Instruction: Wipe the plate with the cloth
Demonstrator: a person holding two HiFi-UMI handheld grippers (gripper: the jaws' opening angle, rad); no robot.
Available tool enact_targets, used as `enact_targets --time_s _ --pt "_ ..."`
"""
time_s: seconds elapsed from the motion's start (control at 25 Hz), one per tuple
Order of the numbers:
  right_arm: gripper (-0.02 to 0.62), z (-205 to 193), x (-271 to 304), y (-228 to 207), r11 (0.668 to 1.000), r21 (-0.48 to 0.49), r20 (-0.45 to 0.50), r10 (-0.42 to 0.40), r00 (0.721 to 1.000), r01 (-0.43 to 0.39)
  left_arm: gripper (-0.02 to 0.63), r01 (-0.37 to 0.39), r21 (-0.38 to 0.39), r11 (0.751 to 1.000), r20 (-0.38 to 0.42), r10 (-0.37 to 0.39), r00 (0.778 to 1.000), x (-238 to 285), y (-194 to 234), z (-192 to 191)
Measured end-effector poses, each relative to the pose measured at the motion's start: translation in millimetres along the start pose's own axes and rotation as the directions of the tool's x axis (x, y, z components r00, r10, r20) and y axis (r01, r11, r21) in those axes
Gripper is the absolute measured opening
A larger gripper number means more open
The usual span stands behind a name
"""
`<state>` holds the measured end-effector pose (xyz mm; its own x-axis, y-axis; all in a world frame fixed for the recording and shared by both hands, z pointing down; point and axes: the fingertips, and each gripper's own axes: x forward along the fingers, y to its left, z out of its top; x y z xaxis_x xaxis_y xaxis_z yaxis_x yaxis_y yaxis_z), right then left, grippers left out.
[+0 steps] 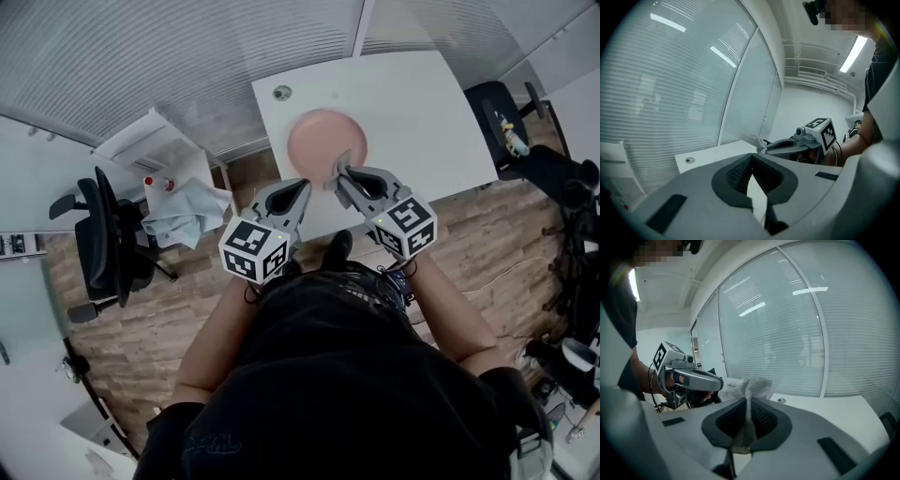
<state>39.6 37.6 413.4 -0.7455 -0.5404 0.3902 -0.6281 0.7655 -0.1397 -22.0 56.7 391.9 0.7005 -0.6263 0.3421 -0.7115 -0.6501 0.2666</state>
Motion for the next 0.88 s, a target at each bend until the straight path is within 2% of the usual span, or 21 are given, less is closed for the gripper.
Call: enact_targets --time_s 0.44,0.64,0.88 --pt "0.043 -13 -6 85 0.997 0.041 0.004 -0.058 0.998 0.058 0.015 0.096 0.01 0.995 0.003 -0.096 0.995 -70 -14 -25" --pt "0.043 -16 -20 105 0.995 0.053 0.012 -0.082 0.997 0.082 0.015 0.131 0.007 0.991 0.007 -0.131 0.991 -81 -30 -32" --pt "0.043 -20 -43 116 0.997 0.04 0.03 -0.072 0.997 0.07 0.015 0.151 0.018 0.988 0.005 -0.151 0.988 -81 -60 -35"
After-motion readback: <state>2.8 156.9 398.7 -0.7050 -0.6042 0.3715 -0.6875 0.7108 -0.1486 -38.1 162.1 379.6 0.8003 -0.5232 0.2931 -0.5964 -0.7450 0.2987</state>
